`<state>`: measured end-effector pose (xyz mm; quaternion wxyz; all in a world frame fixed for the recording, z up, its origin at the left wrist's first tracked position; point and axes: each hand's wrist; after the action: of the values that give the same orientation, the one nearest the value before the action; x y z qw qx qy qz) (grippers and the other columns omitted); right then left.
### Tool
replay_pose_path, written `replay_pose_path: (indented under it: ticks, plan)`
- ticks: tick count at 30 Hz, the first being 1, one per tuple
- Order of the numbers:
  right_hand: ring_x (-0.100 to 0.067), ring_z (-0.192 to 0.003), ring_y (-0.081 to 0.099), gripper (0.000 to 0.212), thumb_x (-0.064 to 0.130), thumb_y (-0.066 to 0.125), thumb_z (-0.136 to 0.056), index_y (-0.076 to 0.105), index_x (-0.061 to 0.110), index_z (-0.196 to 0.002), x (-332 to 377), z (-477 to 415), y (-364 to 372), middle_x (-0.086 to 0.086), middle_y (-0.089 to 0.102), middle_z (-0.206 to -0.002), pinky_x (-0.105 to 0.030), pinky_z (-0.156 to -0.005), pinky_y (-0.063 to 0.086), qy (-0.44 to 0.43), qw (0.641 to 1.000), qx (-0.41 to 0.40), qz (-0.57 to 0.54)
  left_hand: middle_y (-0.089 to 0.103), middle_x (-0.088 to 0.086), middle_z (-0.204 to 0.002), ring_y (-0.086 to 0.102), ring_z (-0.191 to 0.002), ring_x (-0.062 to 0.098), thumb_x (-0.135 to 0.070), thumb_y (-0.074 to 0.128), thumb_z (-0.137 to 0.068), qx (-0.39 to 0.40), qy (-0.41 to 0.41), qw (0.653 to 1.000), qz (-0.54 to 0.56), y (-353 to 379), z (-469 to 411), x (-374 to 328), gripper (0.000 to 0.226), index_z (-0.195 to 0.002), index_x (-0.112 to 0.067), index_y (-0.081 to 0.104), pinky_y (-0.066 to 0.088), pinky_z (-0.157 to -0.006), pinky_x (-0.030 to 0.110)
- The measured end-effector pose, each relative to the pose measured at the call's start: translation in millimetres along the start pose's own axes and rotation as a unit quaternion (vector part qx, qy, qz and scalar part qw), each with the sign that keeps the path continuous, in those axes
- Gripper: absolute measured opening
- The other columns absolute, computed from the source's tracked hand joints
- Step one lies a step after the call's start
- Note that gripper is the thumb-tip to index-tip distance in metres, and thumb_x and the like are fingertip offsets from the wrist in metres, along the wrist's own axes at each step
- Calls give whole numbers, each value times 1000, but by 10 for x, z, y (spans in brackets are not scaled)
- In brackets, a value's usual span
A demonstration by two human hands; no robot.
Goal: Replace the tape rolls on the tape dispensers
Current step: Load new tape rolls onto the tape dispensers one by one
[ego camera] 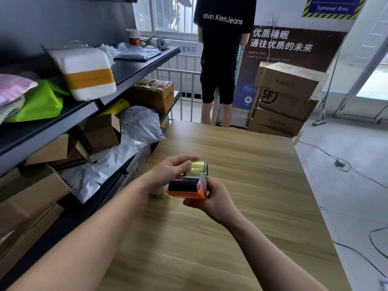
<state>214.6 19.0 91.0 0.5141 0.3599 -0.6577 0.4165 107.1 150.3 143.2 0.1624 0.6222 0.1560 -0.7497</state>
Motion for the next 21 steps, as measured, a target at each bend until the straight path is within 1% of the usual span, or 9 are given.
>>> replay_pose_path:
  ticks: [3, 5, 6, 8, 9, 11, 14, 18, 21]
  plan:
    - [-9, -84, 66, 47, -10, 81, -66, 67, 7, -108, -5, 5, -5, -1, 71, -96, -28, -76, 59, 6, 1000, -4, 0, 61, 12, -118, 58, -96, 25, -17, 41, -100, 2, -6, 999, -49, -6, -24, 11, 34, -131, -16, 53, 49, -82, 32]
    - [-11, -84, 66, 47, -9, 81, -66, 67, 12, -106, -10, -5, -14, -1, 71, -95, -32, -78, 59, 12, 1000, -7, -6, 57, 9, -128, 55, -109, 15, -16, 44, -99, -27, 54, 987, -147, -2, -49, 34, 33, -130, -15, 55, 44, -92, 23]
    - [-9, -84, 66, 47, -9, 81, -66, 68, 16, -104, -15, -14, -21, 2, 72, -94, -30, -77, 59, 13, 1000, -8, -7, 55, 4, -131, 52, -115, 10, -15, 48, -97, -49, 99, 972, -207, 4, -68, 40, 31, -127, -15, 58, 41, -96, 17]
    - [-5, -84, 68, 48, -9, 81, -66, 68, 17, -104, -20, -26, -27, 5, 73, -93, -23, -74, 57, 18, 1000, -6, -17, 55, -9, -127, 51, -118, 6, -14, 57, -93, -62, 150, 950, -265, -1, -101, 42, 29, -121, -18, 63, 39, -100, 19]
    - [-4, -84, 68, 48, -10, 80, -66, 68, 16, -105, -21, -29, -28, 6, 73, -93, -22, -72, 56, 20, 999, -6, -24, 56, -16, -124, 52, -116, 2, -14, 63, -89, -48, 146, 952, -265, -17, -107, 33, 31, -119, -23, 64, 40, -99, 20]
    - [-3, -83, 68, 48, -11, 80, -66, 69, 15, -105, -23, -23, -26, 6, 73, -92, -20, -70, 55, 21, 999, -6, -31, 55, -27, -118, 55, -105, -9, -13, 72, -81, -10, 114, 957, -266, -66, -110, 5, 42, -117, -34, 62, 38, -93, 14]
    - [-3, -85, 68, 50, -12, 79, -66, 68, 18, -105, -6, -6, -20, 8, 73, -93, -21, -74, 56, 13, 999, -4, -29, 59, -27, -114, 56, -91, -19, -15, 71, -82, 7, 103, 956, -274, -127, -134, -2, 42, -119, -34, 61, 35, -89, 10]
    - [1, -80, 67, 51, -10, 80, -66, 68, 11, -111, -6, -26, -35, 6, 72, -92, -17, -70, 54, 11, 1000, -4, -14, 58, -24, -114, 56, -97, -16, -15, 68, -85, 7, 87, 963, -257, -123, -155, 2, 41, -119, -37, 59, 39, -86, 9]
    - [1, -76, 66, 48, -8, 81, -66, 68, 7, -109, -11, -47, -52, 5, 72, -90, -15, -67, 52, 17, 1000, -1, -7, 59, -21, -116, 55, -108, -6, -20, 65, -87, 1, 88, 963, -255, -130, -171, -12, 35, -120, -32, 61, 42, -95, 20]
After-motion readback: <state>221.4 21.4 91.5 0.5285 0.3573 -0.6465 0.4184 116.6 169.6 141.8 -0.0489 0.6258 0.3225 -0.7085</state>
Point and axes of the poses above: each hand's wrist, its own z-axis away from the middle knuckle, its own y-axis out of the palm, x = y × z
